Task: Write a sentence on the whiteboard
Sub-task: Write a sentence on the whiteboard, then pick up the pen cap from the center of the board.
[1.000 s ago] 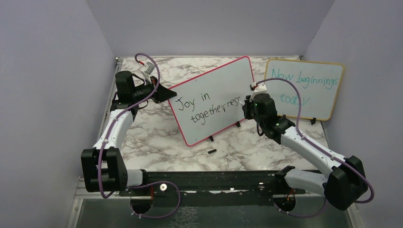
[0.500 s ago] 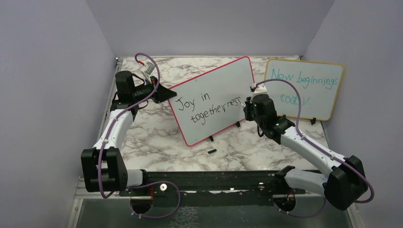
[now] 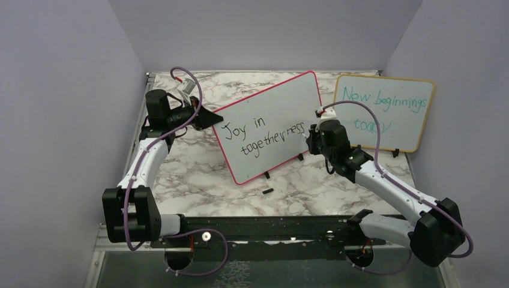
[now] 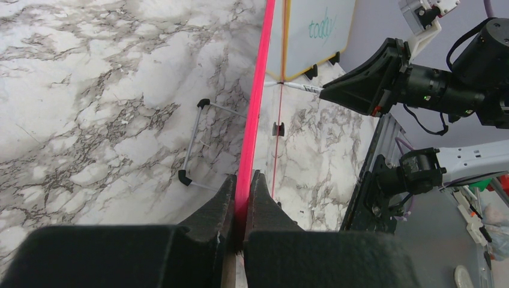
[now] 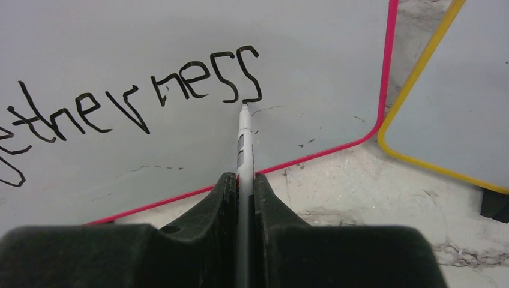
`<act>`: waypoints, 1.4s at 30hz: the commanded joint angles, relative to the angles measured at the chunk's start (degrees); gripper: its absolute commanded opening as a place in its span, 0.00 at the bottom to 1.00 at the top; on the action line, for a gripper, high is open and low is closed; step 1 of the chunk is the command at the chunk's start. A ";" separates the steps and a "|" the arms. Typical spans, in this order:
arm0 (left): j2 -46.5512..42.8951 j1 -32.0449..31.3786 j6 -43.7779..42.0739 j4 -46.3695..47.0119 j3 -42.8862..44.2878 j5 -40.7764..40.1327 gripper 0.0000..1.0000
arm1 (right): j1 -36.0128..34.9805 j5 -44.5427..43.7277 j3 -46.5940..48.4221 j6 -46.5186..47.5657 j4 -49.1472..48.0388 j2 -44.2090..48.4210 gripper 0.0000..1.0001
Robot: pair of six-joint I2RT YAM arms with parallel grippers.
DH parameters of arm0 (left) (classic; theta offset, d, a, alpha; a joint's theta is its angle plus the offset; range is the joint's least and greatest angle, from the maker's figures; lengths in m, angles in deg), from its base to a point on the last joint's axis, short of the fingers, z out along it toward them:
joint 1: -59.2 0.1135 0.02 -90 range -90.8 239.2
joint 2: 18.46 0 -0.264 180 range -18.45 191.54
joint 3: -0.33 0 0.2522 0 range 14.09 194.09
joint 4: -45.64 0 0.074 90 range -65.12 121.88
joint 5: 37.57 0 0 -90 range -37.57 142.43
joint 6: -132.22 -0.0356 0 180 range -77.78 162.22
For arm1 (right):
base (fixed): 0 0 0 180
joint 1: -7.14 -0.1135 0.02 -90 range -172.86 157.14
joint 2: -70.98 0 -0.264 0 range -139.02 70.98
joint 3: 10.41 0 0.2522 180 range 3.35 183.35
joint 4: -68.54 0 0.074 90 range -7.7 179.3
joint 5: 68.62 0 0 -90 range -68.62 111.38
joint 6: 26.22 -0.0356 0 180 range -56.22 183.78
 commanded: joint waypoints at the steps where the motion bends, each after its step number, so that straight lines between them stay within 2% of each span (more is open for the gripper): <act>1: 2.08 -0.55 -6.38 -5.00 -1.18 -7.55 0.00 | 0.29 2.18 0.25 -0.52 -0.15 1.40 0.01; 11: 2.15 -0.55 -6.30 -5.02 -1.09 -7.56 0.00 | 0.97 -6.58 -0.56 -1.14 0.68 4.51 0.00; 32: 2.18 -0.55 -6.56 -5.20 -1.08 -7.61 0.00 | 2.90 -2.80 0.01 -0.74 -5.74 -1.12 0.01; 42: 2.06 -0.55 -6.60 -5.36 -1.02 -7.63 0.00 | 3.09 -1.96 0.09 -0.52 -4.86 -1.40 0.00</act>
